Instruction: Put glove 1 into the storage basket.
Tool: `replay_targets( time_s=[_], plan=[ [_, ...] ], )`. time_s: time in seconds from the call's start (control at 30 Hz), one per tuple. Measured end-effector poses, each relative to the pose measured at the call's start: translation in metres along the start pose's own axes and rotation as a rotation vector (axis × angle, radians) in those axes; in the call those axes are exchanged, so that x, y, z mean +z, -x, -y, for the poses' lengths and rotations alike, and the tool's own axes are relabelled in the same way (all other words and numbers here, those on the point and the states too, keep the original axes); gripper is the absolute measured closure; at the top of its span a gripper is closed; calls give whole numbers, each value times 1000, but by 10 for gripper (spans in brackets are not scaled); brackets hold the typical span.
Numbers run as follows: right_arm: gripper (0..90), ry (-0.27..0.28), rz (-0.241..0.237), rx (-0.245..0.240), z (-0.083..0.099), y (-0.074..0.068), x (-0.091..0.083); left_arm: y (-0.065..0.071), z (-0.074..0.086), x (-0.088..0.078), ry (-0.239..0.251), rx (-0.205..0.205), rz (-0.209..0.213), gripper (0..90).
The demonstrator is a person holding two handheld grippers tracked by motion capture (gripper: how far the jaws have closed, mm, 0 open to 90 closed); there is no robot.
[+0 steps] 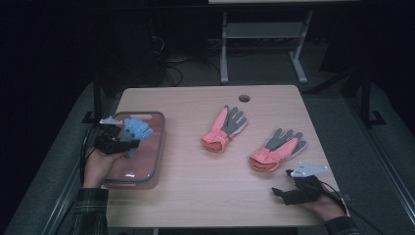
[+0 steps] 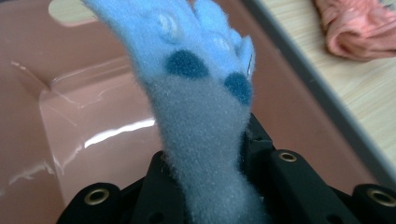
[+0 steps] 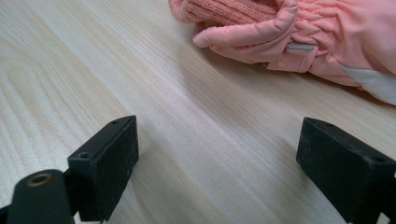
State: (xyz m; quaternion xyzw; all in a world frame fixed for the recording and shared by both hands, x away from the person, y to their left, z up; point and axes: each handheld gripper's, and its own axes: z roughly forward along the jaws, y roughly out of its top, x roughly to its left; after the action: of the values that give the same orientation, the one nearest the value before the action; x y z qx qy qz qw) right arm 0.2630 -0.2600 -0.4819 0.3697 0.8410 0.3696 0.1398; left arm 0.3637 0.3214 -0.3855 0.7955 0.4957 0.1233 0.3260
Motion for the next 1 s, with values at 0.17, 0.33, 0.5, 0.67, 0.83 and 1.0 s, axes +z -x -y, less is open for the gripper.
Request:
replay_targets(
  time_s=[0.17,0.33,0.5,0.67,0.83,1.0],
  plan=[
    [124,0,1,0,0,0,0,-5,2,9,-31,5,-7,736],
    [122,1,0,-2,0,0,0,-11,4,24,-96,13,-24,725],
    [122,1,0,-3,0,0,0,-13,6,37,-154,26,-38,671],
    [122,-1,2,-5,0,0,0,-16,8,45,-190,11,-54,440],
    [122,-1,2,-3,0,0,0,-15,5,44,-163,10,-73,252],
    [122,-1,2,-4,0,0,0,-17,2,33,-121,-2,-112,167]
  ],
)
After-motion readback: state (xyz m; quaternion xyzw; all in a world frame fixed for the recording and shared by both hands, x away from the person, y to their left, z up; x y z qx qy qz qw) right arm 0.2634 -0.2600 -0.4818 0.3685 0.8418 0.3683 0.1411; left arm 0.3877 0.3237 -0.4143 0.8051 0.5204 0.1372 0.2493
